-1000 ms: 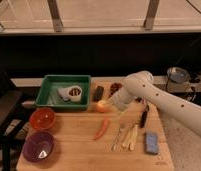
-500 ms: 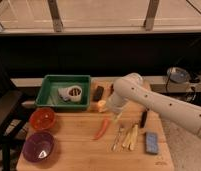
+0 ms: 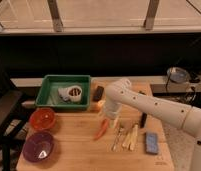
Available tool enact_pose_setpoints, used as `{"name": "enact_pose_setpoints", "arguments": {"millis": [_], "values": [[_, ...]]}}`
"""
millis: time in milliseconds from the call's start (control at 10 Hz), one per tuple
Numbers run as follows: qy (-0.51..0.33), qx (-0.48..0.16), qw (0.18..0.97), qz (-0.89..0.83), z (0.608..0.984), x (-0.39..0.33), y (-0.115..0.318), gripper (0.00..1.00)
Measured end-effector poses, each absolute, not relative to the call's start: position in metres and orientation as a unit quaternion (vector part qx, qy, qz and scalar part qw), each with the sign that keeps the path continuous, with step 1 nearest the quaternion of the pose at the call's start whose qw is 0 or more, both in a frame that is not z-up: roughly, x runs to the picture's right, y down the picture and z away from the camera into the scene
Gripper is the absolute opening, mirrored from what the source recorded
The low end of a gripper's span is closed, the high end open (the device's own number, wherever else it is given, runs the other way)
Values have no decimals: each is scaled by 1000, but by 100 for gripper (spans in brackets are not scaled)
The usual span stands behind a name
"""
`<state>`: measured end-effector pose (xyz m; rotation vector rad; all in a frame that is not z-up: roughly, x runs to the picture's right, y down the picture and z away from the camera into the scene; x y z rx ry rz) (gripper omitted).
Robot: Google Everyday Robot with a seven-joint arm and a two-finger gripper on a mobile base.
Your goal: Place pepper in tray
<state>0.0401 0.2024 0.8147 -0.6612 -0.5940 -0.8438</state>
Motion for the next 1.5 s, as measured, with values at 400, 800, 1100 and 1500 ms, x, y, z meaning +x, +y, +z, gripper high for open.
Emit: {"name": "enact_pose_setpoints", "arguments": {"millis": [400, 800, 1100, 1500], "values": [[-294, -338, 805, -389, 834, 35, 226, 53], [-287, -326, 812, -390, 830, 35, 225, 13], [-275, -307, 825, -387, 822, 37, 213, 0], [-261, -256, 860, -355, 805, 46, 156, 0]]}}
